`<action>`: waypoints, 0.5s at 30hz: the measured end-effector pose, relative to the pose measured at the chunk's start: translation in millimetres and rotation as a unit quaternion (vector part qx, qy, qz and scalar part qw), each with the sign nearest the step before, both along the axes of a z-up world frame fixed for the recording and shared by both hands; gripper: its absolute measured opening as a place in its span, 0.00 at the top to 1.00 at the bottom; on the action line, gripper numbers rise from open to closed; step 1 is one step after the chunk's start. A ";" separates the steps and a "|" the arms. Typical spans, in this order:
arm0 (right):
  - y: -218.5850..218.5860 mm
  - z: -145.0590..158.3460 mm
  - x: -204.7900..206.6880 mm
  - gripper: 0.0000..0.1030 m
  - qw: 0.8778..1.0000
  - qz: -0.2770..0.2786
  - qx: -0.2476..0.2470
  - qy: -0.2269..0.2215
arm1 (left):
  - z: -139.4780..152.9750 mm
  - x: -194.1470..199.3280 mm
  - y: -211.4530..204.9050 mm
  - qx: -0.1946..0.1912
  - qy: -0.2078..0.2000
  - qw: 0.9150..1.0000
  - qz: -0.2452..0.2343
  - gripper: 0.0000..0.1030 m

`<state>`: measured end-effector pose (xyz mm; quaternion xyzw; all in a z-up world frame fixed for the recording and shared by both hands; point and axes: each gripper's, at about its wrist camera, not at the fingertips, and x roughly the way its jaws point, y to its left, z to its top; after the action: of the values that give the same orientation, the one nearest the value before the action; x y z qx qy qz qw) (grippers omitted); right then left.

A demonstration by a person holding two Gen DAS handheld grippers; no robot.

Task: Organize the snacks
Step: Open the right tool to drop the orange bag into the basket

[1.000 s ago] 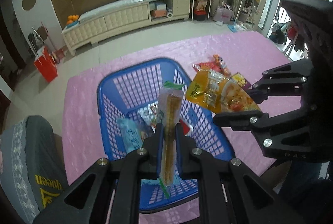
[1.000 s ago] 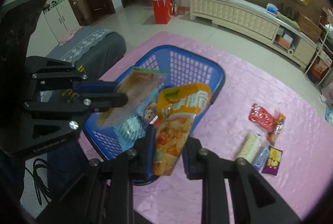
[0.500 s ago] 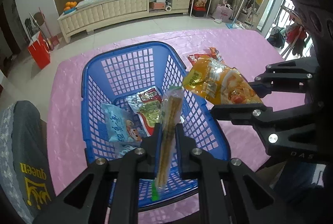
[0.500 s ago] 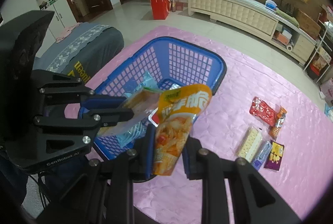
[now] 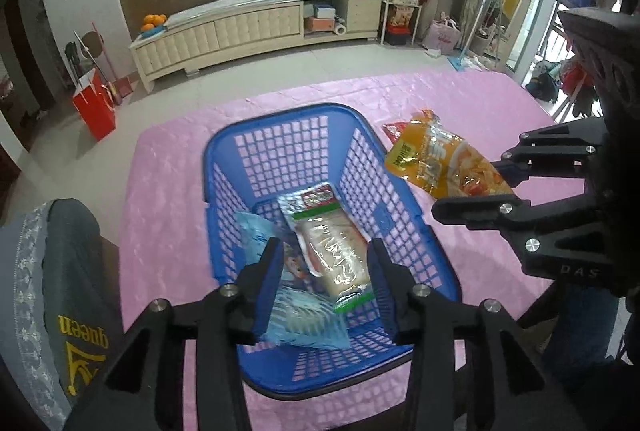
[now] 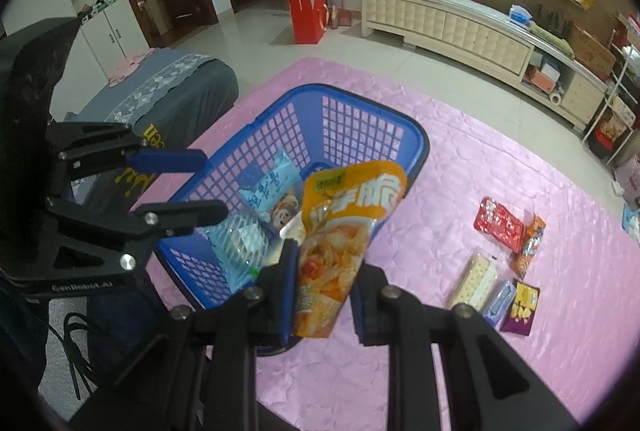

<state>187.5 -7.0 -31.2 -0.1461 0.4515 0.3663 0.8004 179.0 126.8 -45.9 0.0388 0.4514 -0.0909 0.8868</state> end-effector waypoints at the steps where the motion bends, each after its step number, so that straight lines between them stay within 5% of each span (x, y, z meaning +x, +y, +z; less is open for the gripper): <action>1: 2.9 0.5 1.4 0.73 1.000 0.002 -0.001 -0.001 | 0.3 1.4 4.2 0.001 0.000 1.000 0.003 0.61; 15: 59.2 -25.1 38.0 0.73 0.999 0.031 -0.021 0.019 | -23.2 34.3 47.2 0.004 0.015 0.999 0.036 0.61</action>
<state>225.5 52.2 -56.3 -0.1702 0.4694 0.3838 0.7768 213.4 173.9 -69.2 0.0246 0.4665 -0.0573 0.8823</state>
